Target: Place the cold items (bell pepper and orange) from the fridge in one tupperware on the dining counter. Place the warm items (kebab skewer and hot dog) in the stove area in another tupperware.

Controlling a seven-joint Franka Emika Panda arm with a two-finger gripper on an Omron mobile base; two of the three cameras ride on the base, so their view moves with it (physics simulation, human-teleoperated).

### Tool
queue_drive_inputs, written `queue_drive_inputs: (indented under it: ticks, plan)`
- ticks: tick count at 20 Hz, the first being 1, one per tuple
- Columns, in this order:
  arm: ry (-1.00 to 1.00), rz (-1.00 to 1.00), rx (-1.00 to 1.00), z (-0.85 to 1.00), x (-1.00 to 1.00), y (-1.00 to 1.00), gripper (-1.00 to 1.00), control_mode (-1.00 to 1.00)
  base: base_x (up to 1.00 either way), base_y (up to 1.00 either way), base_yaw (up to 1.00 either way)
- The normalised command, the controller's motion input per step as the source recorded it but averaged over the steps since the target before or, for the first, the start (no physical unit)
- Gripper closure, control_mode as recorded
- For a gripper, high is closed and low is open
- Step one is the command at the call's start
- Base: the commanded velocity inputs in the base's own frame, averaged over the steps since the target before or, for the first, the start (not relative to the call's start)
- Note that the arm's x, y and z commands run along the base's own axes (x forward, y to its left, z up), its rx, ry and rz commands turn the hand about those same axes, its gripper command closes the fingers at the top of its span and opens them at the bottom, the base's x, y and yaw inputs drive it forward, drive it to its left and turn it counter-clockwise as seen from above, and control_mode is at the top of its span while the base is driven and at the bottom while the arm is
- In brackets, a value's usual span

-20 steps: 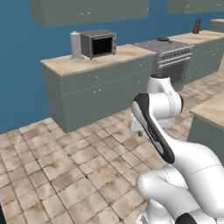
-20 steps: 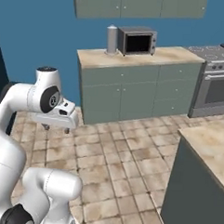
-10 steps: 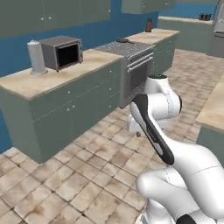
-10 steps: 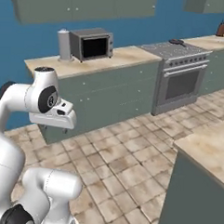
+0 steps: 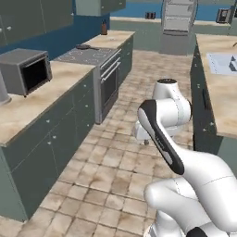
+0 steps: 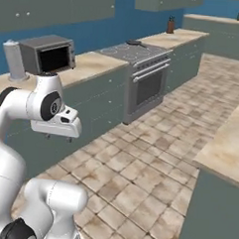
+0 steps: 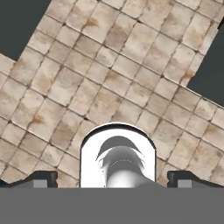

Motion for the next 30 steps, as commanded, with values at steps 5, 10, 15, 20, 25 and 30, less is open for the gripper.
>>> queue_drive_inputs:
  ticks: [5, 10, 15, 20, 25, 30]
  plan:
    - [0.0, 0.0, 0.0, 0.0, 0.0, 0.0, -1.0, 1.0, 0.8, 0.69, -0.57]
    - [0.0, 0.0, 0.0, 0.0, 0.0, 0.0, -1.0, 1.0, 0.8, 0.66, -0.58]
    - [0.0, 0.0, 0.0, 0.0, 0.0, 0.0, -1.0, 1.0, 1.0, 0.88, -0.37]
    - [0.0, 0.0, 0.0, 0.0, 0.0, 0.0, -1.0, 1.0, 1.0, 0.55, -0.14]
    - [0.0, 0.0, 0.0, 0.0, 0.0, 0.0, -1.0, 1.0, 1.0, -0.01, -0.01]
    - [0.0, 0.0, 0.0, 0.0, 0.0, 0.0, -1.0, 1.0, 1.0, -0.28, 0.12]
